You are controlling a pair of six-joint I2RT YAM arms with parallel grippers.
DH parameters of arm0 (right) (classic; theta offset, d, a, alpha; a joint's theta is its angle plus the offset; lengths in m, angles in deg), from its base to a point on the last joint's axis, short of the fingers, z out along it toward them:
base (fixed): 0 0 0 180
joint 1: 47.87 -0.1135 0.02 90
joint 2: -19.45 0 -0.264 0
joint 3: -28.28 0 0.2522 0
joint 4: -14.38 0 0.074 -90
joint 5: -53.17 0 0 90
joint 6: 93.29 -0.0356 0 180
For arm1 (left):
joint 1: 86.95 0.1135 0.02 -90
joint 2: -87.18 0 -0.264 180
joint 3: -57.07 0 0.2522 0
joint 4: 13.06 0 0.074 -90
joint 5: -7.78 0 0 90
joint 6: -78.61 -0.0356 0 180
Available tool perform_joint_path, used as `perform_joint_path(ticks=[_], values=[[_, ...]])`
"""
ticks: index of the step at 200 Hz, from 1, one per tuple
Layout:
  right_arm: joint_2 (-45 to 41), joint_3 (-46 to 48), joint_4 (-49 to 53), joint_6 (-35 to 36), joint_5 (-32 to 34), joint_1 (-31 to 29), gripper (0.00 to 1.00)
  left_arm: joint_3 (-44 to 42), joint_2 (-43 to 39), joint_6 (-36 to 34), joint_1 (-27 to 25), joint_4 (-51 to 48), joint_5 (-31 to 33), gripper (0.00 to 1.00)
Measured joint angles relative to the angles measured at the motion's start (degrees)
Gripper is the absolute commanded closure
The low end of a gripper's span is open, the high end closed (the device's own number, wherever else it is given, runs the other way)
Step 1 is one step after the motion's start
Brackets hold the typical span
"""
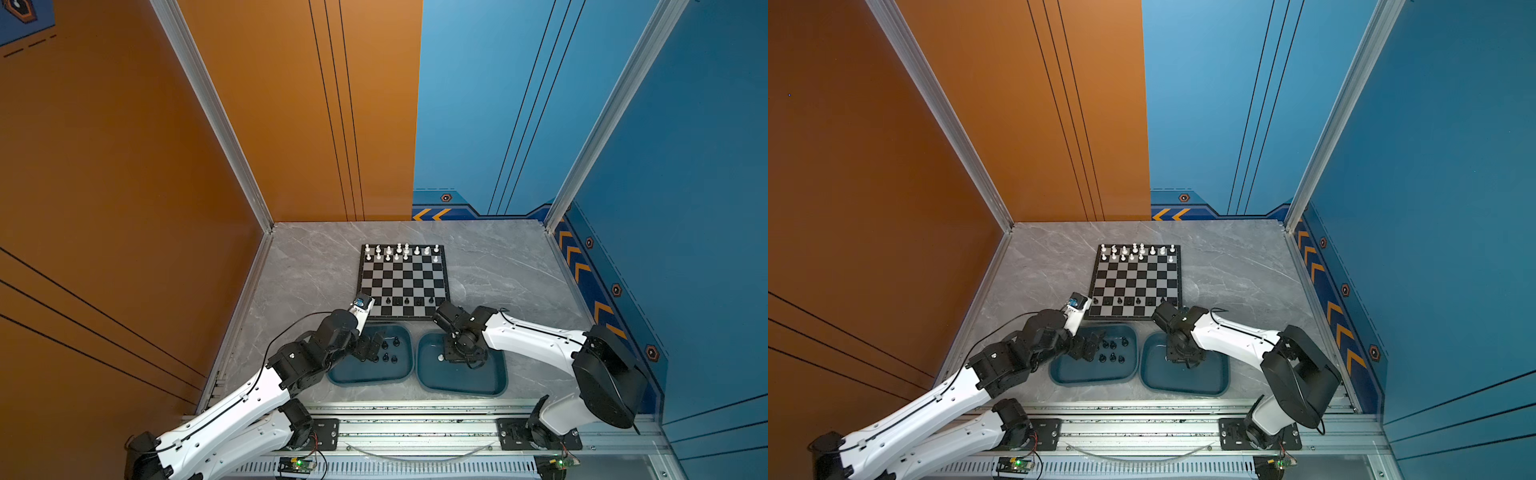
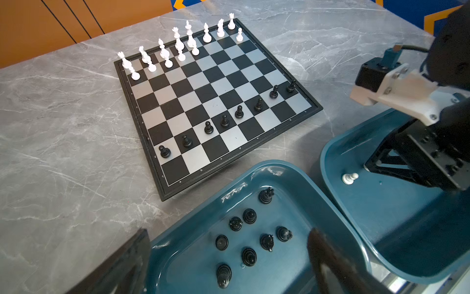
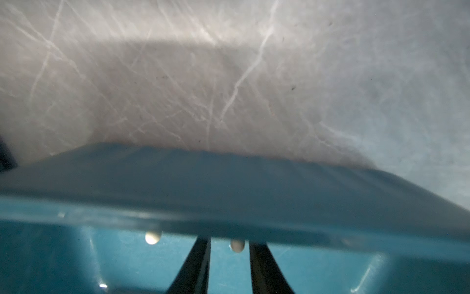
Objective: Set up the chess pieces on the board
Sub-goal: 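Close the right gripper on another white pawn in the tray, then carry the white pawn with the right gripper to the board and lower it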
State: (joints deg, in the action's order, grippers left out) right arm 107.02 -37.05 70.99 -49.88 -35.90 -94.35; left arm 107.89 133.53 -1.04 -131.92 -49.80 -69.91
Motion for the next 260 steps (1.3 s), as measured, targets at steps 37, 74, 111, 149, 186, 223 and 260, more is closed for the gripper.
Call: perform_joint_path(ticks=[37, 74, 111, 149, 186, 223, 260], values=[[0.00, 0.61, -1.14, 0.04, -0.92, 0.26, 0.72, 0.15, 1.99, -0.20, 0.02, -0.04, 0.15, 0.02], [0.22, 1.44, -1.99, 0.04, -0.94, 0.42, 0.74, 1.09, 2.21, -0.68, 0.07, -0.24, 0.15, 0.02], [0.26, 1.55, -2.14, 0.20, -0.94, 0.44, 0.81, 1.36, 2.27, -1.07, 0.35, -0.48, 0.17, 0.02], [0.52, 1.62, -2.49, 0.48, -1.07, 0.76, 0.88, 1.38, 2.58, -1.07, 0.35, -0.48, 0.31, 0.02], [0.50, 1.64, -2.40, 0.87, -1.14, 1.49, 0.92, 1.70, 3.34, -1.07, 0.39, -0.44, 0.39, 0.02], [0.50, 0.28, -0.24, 2.23, -1.14, 2.93, 0.92, 1.95, 5.05, -1.49, 0.90, 0.04, 0.63, 0.02], [0.31, -6.99, 4.44, 4.17, -1.03, 3.50, 0.92, 2.10, 7.19, -2.40, 2.56, 2.40, 0.85, 0.02]])
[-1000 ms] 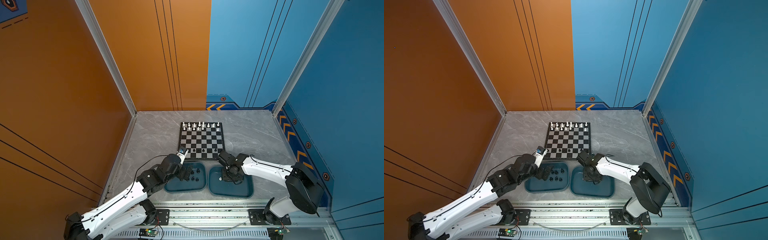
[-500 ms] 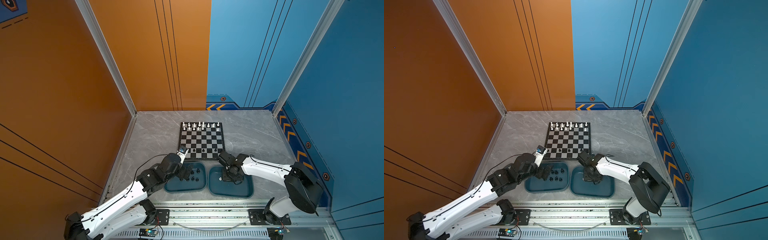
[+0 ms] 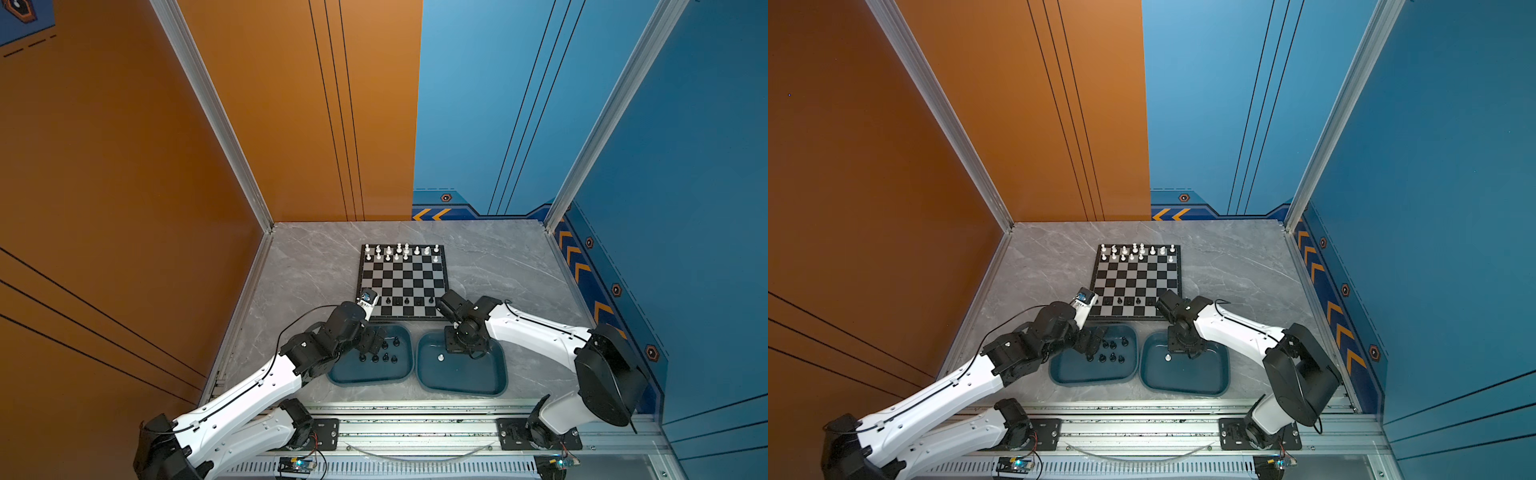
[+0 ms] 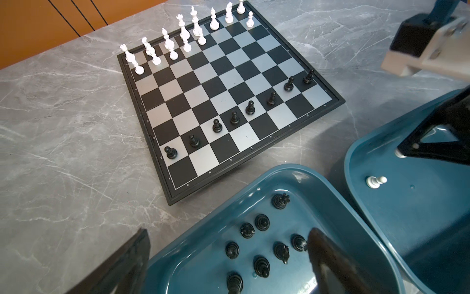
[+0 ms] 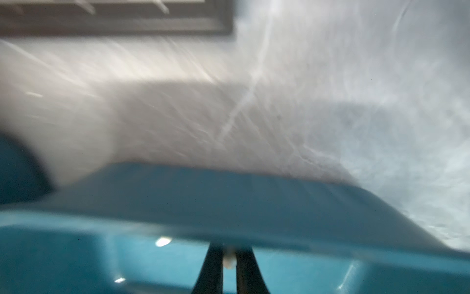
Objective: Set up the chess pieces on the board
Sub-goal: 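Carry the white pawn with the right gripper to the board and lower it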
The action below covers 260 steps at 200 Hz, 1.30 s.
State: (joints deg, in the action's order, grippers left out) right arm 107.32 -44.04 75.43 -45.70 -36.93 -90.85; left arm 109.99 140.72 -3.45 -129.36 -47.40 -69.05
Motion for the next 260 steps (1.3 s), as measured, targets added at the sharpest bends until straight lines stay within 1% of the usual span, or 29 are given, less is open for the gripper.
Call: perform_joint_path(ticks=[46, 74, 101, 128, 190, 228, 260], values=[[0.11, -12.55, 5.25, 3.08, 0.24, 1.64, 0.91, 1.29, 3.50, -1.64, 4.81, 3.32, -0.74, 0.02], [3.37, -21.05, 6.97, 5.29, 0.11, 5.01, 0.91, 2.80, 6.19, -2.54, 8.31, 5.20, -2.36, 0.02], [10.45, -28.37, 7.80, 7.96, 0.11, 7.72, 0.91, 4.37, 8.98, -3.45, 11.52, 7.02, -4.24, 0.02], [20.02, -37.05, 8.96, 10.73, -0.35, 9.68, 0.91, 5.90, 11.28, -4.33, 14.56, 7.80, -5.90, 0.02], [42.34, -63.12, 12.76, 15.50, -2.54, 13.07, 0.91, 11.67, 19.67, -6.49, 18.49, 11.47, -8.20, 0.02], [51.71, -74.12, 15.47, 16.37, -3.21, 14.91, 0.91, 15.76, 25.27, -6.45, 20.11, 13.77, -9.75, 0.02], [56.72, -81.13, 17.05, 16.96, -3.37, 16.15, 0.90, 18.62, 28.65, -6.45, 20.63, 14.43, -11.19, 0.02]])
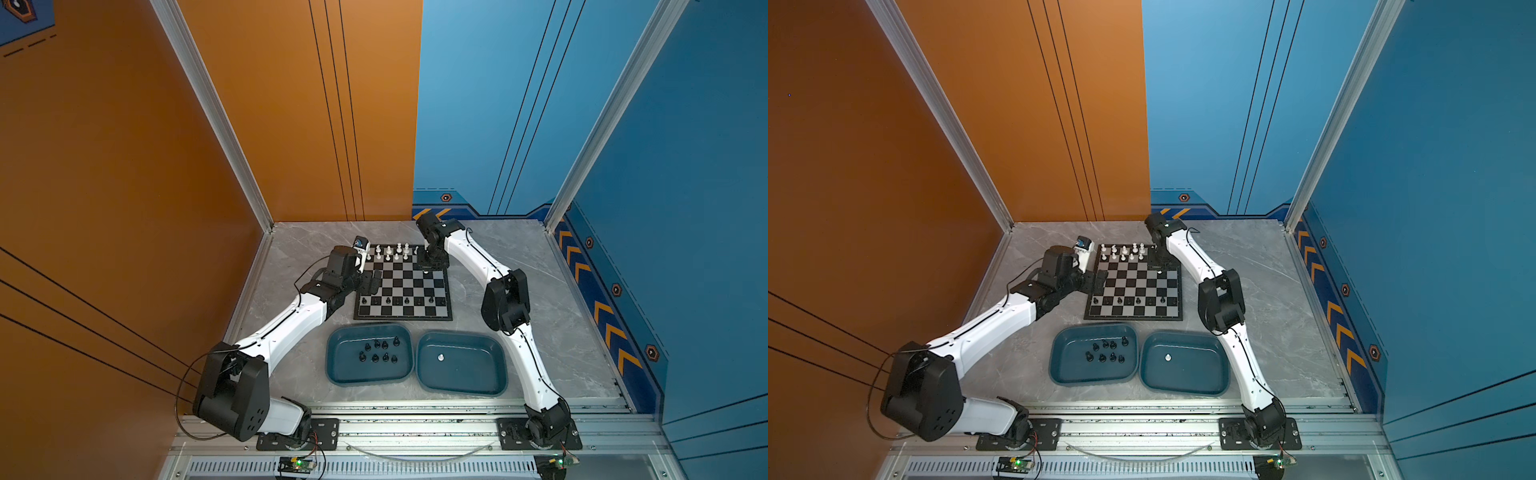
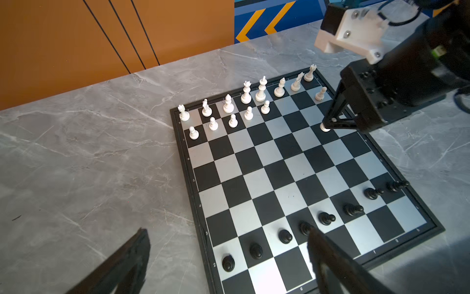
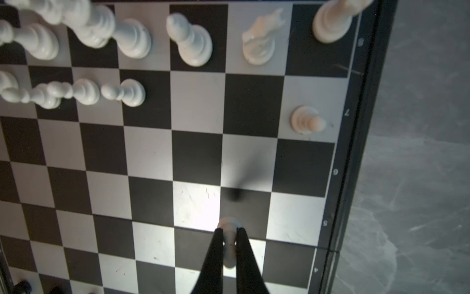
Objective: Set up the chess pieces on the board
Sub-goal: 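Carry the white pawn with the right gripper to the board and lower it, then set the white pawn on the pawn row square and open the right gripper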
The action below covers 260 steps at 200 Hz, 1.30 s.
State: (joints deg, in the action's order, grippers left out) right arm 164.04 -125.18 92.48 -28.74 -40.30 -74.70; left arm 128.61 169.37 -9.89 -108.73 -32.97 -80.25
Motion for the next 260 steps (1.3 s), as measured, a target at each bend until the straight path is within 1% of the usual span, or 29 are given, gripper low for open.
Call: perform_joint_path(ticks=[68, 150, 260], values=[[3.96, -6.10, 0.76, 0.00, 0.24, 0.37, 0.90, 6.34, 4.83, -0.02, 2.47, 0.44, -2.73, 0.02], [6.71, -9.60, 0.57, -0.28, 0.70, 1.73, 0.89, 6.38, 4.92, -0.02, 4.92, 0.42, -3.80, 0.02], [8.04, -10.75, -2.82, -1.55, 0.66, 2.32, 0.88, 6.45, 4.92, -0.22, 5.16, 0.39, -3.82, 0.02]])
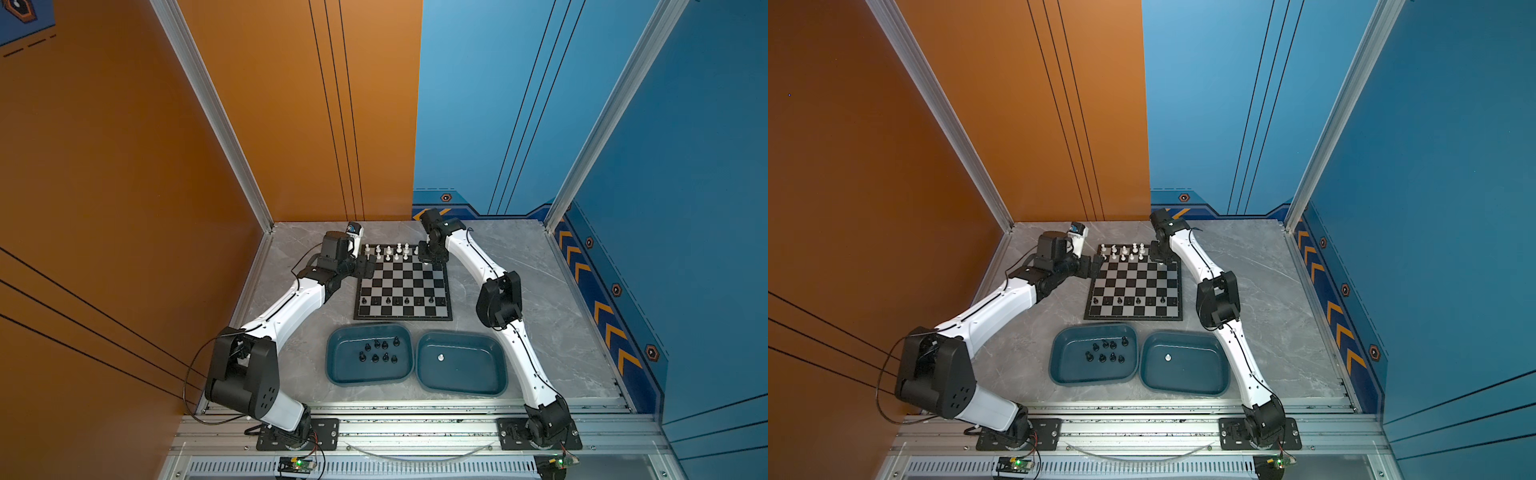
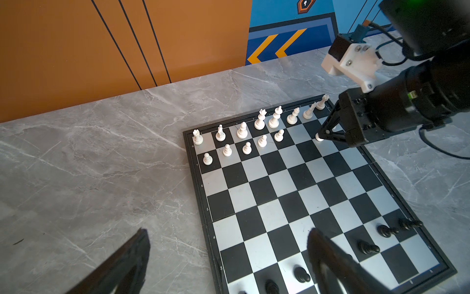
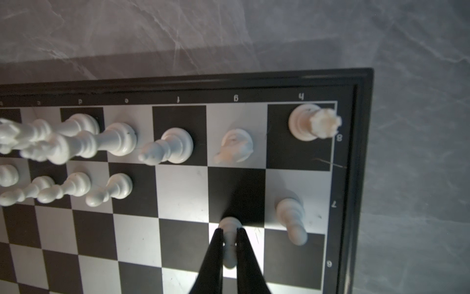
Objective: Set up the chess pieces on the board
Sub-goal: 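Set the white pawn on the pawn row square and open the right gripper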
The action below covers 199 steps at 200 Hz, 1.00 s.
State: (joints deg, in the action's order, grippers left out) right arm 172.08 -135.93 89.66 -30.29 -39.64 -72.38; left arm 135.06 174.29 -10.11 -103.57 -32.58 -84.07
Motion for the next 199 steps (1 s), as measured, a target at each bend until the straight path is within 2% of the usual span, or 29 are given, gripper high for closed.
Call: perform_joint_path(ticks=[70, 101, 134, 199], values=[[1.07, -1.42, -1.11, 0.00, -0.02, 0.00, 0.85, 0.11, 0.00, 0.02, 0.13, 0.00, 0.02, 0.02], [1.33, -1.44, -1.44, -0.02, -0.04, 0.07, 0.80, 0.48, 0.00, 0.04, 0.13, -0.02, 0.02, 0.02], [1.77, -1.44, -1.99, -0.13, -0.24, 0.22, 0.67, 0.94, 0.02, 0.22, 0.13, -0.07, 0.04, 0.02], [1.77, -1.44, -2.19, 0.11, -0.28, 0.22, 0.65, 1.51, 0.44, 0.63, 0.13, -0.15, 0.02, 0.02]])
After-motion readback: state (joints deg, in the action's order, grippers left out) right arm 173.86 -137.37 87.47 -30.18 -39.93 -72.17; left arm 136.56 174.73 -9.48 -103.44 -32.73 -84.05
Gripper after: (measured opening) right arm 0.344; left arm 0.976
